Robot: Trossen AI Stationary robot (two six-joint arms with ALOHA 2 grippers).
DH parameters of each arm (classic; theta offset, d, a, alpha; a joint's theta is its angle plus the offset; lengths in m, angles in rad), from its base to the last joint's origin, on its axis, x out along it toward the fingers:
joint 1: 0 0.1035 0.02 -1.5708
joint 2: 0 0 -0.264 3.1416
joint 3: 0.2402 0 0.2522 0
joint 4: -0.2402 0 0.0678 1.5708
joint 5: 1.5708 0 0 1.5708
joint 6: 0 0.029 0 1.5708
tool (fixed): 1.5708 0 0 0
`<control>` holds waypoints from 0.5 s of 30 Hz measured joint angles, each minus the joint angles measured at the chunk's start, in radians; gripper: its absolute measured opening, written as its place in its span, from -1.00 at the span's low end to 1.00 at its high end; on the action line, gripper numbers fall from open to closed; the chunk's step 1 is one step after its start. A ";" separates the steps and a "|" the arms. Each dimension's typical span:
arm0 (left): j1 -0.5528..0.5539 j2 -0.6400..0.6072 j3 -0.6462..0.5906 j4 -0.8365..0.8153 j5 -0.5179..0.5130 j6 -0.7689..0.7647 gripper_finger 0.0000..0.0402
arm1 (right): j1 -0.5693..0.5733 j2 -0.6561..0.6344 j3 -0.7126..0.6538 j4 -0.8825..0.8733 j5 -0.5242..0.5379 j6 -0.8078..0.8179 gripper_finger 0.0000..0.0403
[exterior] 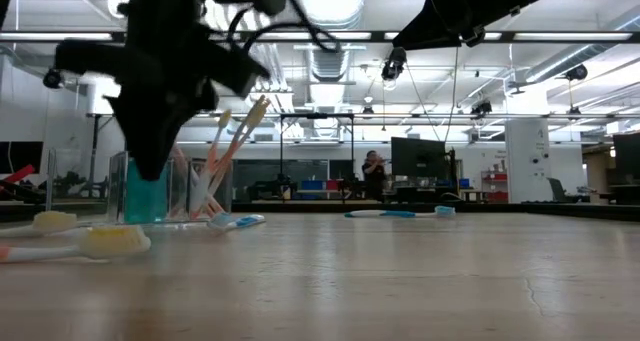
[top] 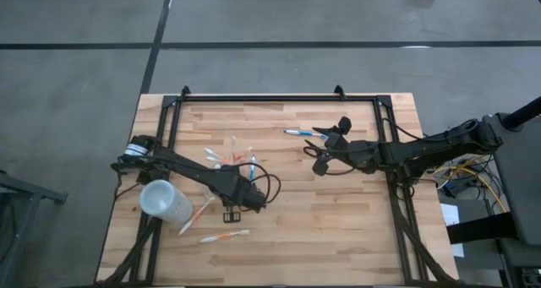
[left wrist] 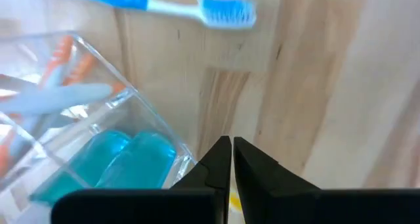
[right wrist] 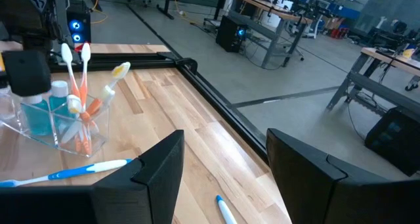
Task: Pick & Place toothbrushing station
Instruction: Adjust the transparent organizer
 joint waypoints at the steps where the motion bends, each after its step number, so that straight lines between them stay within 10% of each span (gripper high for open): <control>1: -0.001 0.000 0.022 -0.010 0.000 -0.011 -0.89 | 0.000 0.000 0.000 0.000 0.000 0.000 0.04; 15: -0.044 -0.109 0.156 0.163 0.076 0.137 -0.76 | 0.000 0.000 0.000 0.000 0.000 0.000 0.04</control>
